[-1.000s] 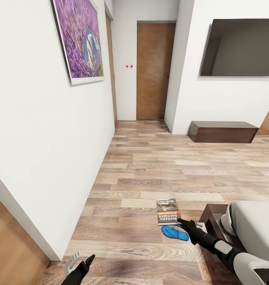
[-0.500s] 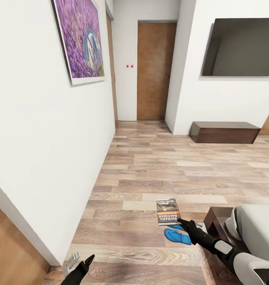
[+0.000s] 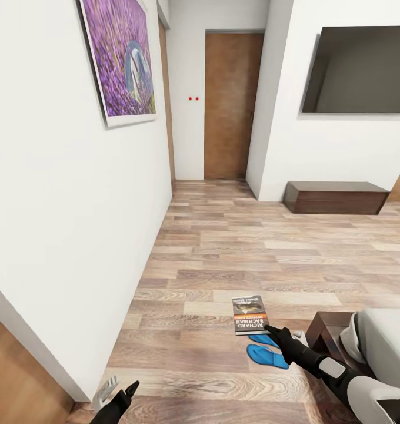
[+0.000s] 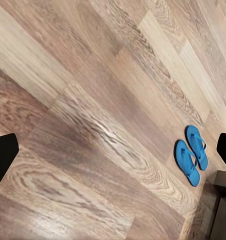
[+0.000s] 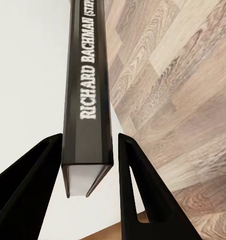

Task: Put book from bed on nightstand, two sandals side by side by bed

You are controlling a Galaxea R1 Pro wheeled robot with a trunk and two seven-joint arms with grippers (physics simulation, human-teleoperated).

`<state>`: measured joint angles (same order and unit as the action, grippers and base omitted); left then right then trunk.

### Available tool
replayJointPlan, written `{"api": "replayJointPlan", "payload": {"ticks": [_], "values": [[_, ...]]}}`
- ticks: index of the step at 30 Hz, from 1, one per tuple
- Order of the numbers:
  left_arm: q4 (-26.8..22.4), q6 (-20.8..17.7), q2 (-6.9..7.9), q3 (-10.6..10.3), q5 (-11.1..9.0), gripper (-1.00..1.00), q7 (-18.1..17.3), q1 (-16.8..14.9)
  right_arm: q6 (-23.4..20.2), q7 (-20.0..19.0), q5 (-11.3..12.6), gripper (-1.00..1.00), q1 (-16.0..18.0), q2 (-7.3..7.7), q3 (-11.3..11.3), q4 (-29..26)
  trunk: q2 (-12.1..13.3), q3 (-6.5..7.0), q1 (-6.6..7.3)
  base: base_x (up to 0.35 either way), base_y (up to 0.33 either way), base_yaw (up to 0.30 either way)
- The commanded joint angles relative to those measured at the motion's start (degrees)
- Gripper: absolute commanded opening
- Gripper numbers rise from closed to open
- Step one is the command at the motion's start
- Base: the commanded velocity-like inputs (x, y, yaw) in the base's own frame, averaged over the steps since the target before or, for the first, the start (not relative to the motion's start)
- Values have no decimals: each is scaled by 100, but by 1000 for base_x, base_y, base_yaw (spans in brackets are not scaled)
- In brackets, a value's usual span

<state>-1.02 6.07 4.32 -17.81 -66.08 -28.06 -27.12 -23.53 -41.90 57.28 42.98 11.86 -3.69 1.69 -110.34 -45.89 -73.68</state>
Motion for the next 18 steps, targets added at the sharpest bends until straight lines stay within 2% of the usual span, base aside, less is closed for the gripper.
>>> {"api": "replayJointPlan", "payload": {"ticks": [1,18], "values": [[6,26,0,-53,-30,100,14,-4,-38,-29,64,-100,9,1,-36,17,-3,-5,1,7,2,0],[5,26,-2,-65,-27,100,63,-4,-38,-34,64,-100,9,1,-33,19,-3,-5,1,6,0,0]]}}
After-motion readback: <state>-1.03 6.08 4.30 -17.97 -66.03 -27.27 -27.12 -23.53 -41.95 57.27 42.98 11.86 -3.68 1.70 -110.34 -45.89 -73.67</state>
